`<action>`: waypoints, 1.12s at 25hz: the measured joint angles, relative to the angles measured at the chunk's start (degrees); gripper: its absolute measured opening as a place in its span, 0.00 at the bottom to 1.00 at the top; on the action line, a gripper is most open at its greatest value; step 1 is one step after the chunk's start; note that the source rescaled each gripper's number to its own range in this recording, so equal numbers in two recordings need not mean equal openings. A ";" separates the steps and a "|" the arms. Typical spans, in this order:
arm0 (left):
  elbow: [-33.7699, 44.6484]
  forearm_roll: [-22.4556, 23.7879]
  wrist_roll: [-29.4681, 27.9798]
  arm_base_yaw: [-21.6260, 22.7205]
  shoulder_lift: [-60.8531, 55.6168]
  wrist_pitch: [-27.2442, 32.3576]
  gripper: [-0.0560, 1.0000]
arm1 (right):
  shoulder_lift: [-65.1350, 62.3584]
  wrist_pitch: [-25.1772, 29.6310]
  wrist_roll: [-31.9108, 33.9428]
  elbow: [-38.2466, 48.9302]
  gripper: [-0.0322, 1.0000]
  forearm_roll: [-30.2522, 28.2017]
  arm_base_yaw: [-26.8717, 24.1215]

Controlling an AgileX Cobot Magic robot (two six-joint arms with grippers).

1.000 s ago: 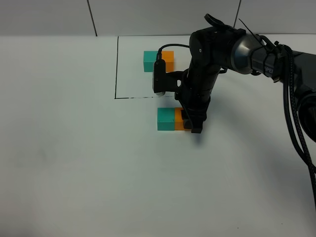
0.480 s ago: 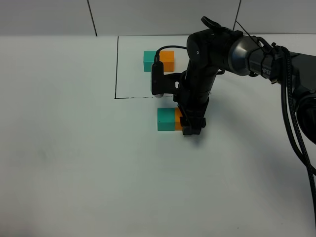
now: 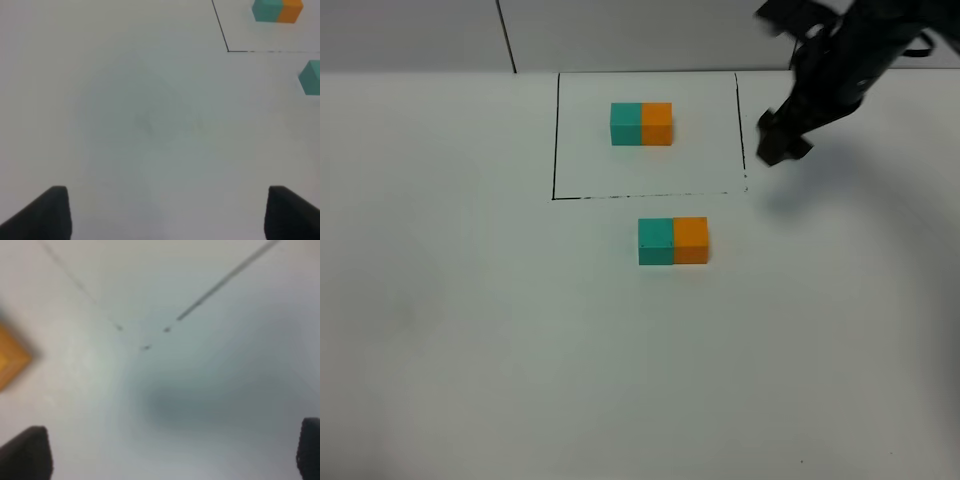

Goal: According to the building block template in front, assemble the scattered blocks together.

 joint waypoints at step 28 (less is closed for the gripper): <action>0.00 0.00 0.00 0.00 0.00 0.00 0.68 | -61.46 -6.26 14.25 43.94 1.00 5.66 -20.50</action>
